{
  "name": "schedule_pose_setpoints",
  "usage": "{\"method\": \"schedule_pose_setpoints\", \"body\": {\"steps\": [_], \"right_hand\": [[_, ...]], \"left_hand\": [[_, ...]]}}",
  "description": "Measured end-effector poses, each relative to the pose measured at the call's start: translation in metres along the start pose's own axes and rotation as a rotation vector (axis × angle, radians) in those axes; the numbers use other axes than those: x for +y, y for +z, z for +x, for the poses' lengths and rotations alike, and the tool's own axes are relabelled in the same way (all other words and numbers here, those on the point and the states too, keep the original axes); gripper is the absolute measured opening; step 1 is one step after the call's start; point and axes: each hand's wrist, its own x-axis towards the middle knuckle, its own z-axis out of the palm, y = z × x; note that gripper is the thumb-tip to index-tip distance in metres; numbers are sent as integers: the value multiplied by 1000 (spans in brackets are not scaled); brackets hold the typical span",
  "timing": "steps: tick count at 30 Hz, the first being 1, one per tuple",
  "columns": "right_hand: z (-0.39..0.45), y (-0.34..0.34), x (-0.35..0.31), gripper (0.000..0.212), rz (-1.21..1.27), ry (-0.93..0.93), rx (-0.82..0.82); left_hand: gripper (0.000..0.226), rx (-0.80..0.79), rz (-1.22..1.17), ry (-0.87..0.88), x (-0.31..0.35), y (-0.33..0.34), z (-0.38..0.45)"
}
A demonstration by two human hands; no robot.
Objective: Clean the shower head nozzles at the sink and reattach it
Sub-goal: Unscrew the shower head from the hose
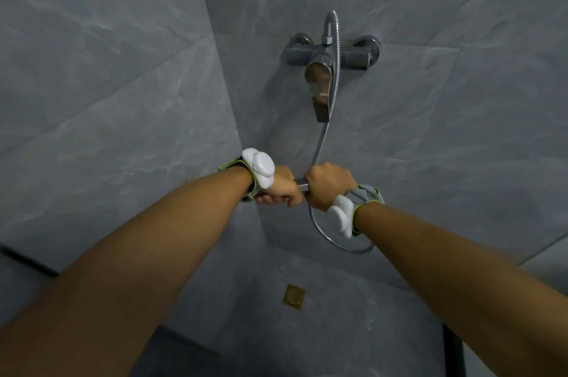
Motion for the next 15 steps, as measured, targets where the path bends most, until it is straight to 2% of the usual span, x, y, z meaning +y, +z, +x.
{"method": "schedule_pose_setpoints", "body": {"steps": [2,3,5,7,9,12,15], "right_hand": [[3,1,1,16,-27,-54,18],[6,2,2,16,-23,-41,11],[13,2,4,15,56,29,-77],[21,6,9,13,173,57,-202],[27,9,14,22,250,71,-245],[30,15,17,27,216,89,-203],[31,16,10,16,60,82,-122]], "left_hand": [[37,-29,-33,1,-4,-1,4],[33,12,-14,32,-6,0,7],[22,172,5,152,-8,3,11],[35,359,105,312,-10,4,13],[34,441,215,413,-9,0,13],[24,357,210,418,-12,-5,15],[29,102,-4,320,-16,-9,19]]}}
